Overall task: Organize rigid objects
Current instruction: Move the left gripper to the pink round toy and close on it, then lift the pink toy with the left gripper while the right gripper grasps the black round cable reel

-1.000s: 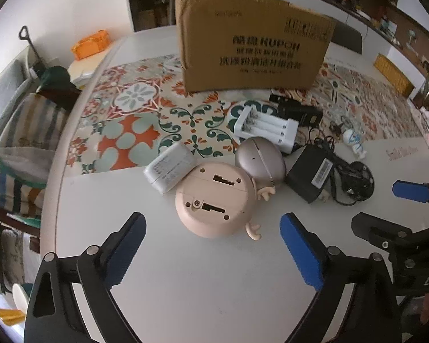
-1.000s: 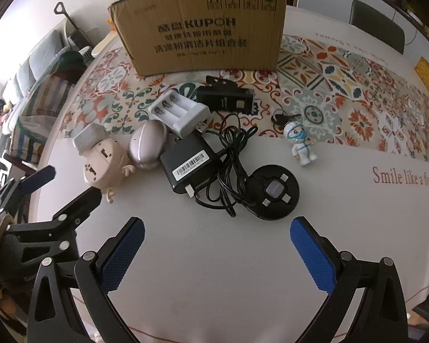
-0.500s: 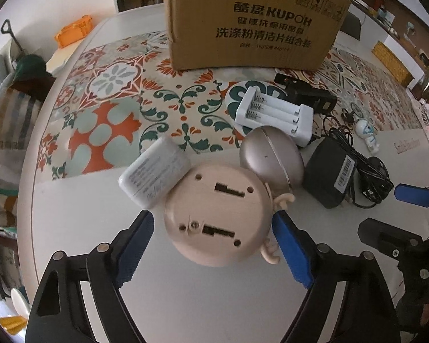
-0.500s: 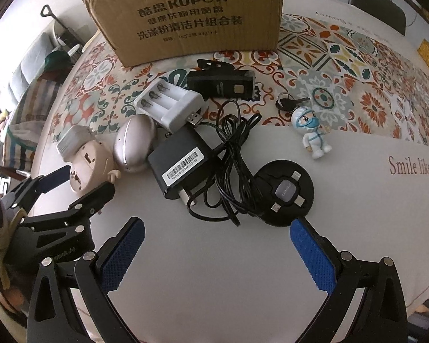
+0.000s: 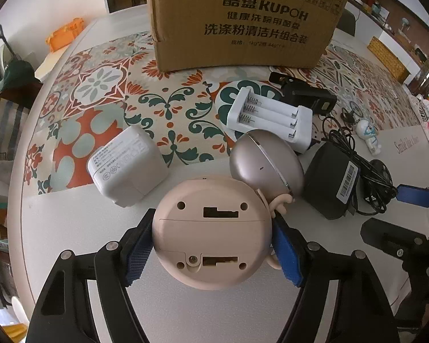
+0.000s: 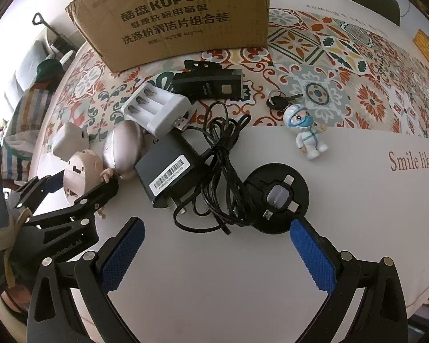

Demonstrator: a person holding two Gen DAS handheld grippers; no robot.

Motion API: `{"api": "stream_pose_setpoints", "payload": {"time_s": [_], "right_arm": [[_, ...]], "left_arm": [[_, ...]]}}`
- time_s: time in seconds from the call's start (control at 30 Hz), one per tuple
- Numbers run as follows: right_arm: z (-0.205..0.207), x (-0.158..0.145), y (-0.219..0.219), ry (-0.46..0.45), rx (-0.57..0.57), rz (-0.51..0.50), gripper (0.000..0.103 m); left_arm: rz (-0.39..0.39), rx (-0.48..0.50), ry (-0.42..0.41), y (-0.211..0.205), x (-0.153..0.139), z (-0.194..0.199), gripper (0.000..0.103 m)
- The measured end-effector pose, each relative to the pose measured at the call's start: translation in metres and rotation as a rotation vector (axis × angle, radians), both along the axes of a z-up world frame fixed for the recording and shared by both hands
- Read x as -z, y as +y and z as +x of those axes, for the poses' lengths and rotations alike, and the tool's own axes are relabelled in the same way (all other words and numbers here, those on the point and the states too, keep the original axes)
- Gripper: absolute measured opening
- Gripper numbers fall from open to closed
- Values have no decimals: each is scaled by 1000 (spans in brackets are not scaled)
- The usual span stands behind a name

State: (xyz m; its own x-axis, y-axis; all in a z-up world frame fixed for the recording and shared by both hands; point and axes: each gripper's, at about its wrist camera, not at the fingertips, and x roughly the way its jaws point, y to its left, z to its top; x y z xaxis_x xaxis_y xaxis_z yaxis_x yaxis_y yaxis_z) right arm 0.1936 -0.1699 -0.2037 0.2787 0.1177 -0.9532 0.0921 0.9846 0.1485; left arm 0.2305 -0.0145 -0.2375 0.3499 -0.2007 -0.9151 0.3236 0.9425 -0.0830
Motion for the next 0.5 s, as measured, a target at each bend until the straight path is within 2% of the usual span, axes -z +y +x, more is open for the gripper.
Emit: {"api": "stream_pose_setpoints", "payload": {"time_s": [0.37,0.5], "right_arm": [[-2,-4,-3,-18,-27,6,102],[-6,-8,-9,-27,-38,9,102]], "left_arm": [[1,-11,-49,-7,-24,-17,74],[-31,-30,-44,-12,-32,-23,74]]}}
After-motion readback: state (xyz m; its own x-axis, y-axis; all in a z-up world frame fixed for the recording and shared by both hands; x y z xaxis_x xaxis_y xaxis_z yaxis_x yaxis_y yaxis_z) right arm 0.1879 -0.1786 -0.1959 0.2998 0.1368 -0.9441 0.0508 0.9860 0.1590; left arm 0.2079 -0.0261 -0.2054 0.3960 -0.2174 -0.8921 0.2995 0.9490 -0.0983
